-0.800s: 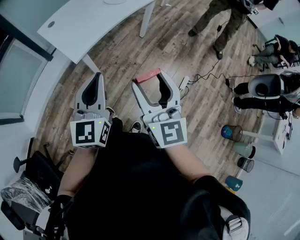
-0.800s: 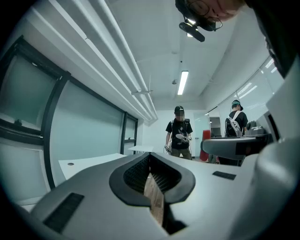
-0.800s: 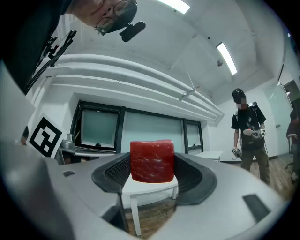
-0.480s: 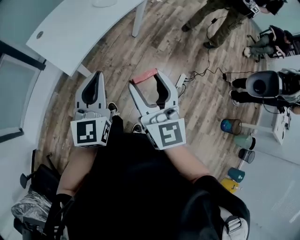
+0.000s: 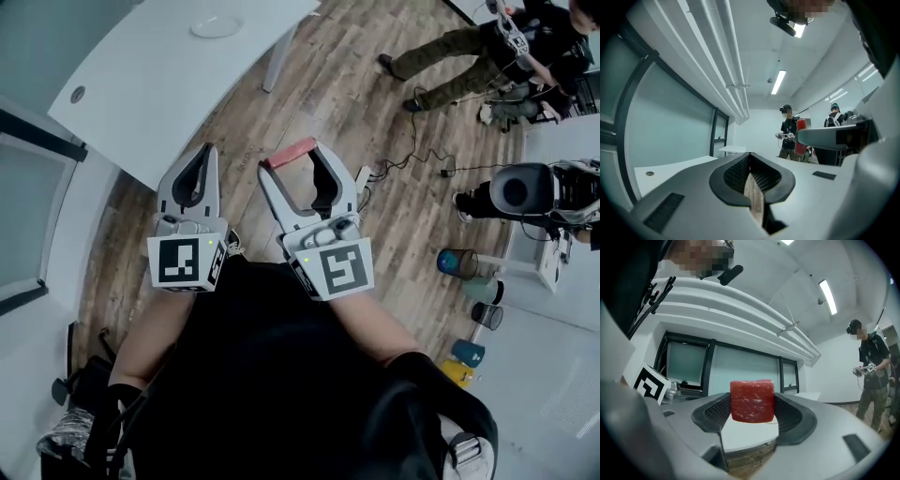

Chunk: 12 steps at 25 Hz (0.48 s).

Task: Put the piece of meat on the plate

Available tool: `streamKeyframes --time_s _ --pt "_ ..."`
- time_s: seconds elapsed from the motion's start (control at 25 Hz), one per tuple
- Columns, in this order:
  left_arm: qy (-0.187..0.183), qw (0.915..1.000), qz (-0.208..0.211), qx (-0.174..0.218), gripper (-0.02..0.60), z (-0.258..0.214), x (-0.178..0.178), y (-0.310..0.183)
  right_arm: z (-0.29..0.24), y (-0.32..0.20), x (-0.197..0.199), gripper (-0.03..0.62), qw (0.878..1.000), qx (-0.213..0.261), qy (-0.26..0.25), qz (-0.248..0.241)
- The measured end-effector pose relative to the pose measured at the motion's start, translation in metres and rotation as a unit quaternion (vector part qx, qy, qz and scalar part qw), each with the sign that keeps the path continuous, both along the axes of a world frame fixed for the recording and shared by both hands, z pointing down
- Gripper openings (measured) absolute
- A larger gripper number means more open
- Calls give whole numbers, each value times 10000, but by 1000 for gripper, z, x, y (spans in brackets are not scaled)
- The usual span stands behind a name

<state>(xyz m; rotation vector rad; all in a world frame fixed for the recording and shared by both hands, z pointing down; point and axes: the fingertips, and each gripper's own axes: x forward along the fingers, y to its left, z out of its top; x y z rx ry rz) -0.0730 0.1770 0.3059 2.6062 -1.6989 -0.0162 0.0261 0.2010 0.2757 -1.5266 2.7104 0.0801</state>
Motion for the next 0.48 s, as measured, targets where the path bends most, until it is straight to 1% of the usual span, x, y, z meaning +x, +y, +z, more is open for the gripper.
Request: streamKeyframes --time_s 0.12,0.28,0.36,0.48 --pt "63 10000 44 48 3 -3 -12 -14 -2 -18 -13 287 10000 16 28 29" --pt "152 9998 76 -77 3 3 -26 -24 -1 -31 -28 287 10000 -7 31 -4" --pt "80 9999 93 -75 3 5 -24 -27 2 -35 -27 287 10000 -62 17 -23" --pt "-105 9997 208 -28 3 7 -10 -36 12 -49 -17 287 9998 -194 -28 50"
